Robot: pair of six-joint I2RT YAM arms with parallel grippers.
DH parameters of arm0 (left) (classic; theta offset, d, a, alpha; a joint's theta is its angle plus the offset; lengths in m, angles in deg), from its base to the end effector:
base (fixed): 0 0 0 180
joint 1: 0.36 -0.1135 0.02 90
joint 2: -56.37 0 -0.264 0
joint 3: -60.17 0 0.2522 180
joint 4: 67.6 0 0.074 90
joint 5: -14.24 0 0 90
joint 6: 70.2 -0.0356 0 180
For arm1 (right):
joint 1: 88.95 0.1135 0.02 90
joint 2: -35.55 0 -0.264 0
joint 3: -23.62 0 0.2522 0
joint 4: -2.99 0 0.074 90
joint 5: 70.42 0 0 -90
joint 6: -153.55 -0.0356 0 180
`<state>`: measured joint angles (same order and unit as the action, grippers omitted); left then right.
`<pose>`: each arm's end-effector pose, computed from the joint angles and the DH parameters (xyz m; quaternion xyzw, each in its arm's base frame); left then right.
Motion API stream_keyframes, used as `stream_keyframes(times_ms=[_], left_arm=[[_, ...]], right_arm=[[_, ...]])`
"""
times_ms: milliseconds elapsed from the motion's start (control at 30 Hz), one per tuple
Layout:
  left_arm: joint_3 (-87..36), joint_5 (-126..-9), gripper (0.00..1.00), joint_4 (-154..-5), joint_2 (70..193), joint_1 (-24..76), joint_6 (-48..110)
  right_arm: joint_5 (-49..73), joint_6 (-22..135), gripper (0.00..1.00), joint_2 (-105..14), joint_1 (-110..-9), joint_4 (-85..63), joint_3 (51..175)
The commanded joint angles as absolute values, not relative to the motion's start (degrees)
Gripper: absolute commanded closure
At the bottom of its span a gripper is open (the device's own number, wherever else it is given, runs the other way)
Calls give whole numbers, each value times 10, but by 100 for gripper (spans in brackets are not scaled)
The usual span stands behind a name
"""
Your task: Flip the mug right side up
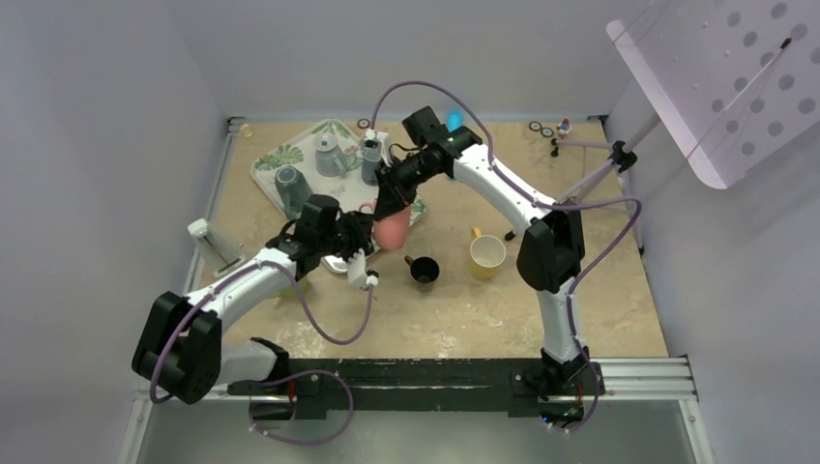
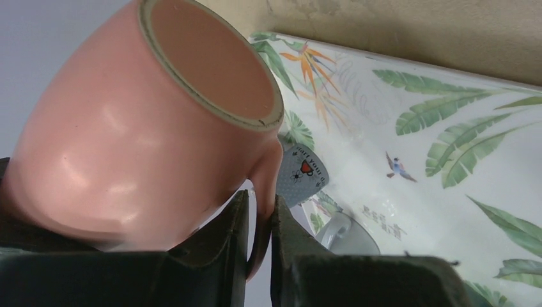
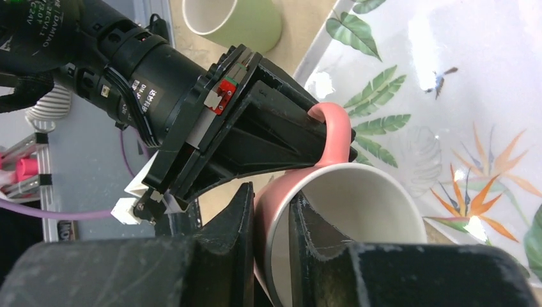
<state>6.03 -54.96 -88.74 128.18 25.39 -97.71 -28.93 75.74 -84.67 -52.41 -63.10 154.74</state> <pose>0.2300 -0.1250 0.2205 0.8664 0.2055 0.1917 0.4127 0.3507 0.2931 0.3092 -0.4708 0.7418 0.4407 0.1839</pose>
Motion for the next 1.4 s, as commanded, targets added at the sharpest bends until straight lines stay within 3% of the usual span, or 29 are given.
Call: stream_keyframes(times_ms=[0,100,333,900,1167,1367], left_arm=[[26,-550,99,-738,1300,241,-1072],[12,-575,82,-727,1321,239,-1066],[5,-595,60,-706,1353,234,-1065],[20,-613,44,-739,1343,228,-1072],[37,-608,42,-738,1333,227,-1086],[8,-650,40,-764,1313,226,-978]], right_arm=[[-279,751,100,-793,-516,-562,1492],[-247,713,100,-776,-516,-500,1458],[-168,658,100,-772,-517,-412,1434],[-53,603,100,-801,-517,-311,1416],[-21,580,100,-807,-517,-293,1406],[53,578,100,-782,-522,-304,1407]])
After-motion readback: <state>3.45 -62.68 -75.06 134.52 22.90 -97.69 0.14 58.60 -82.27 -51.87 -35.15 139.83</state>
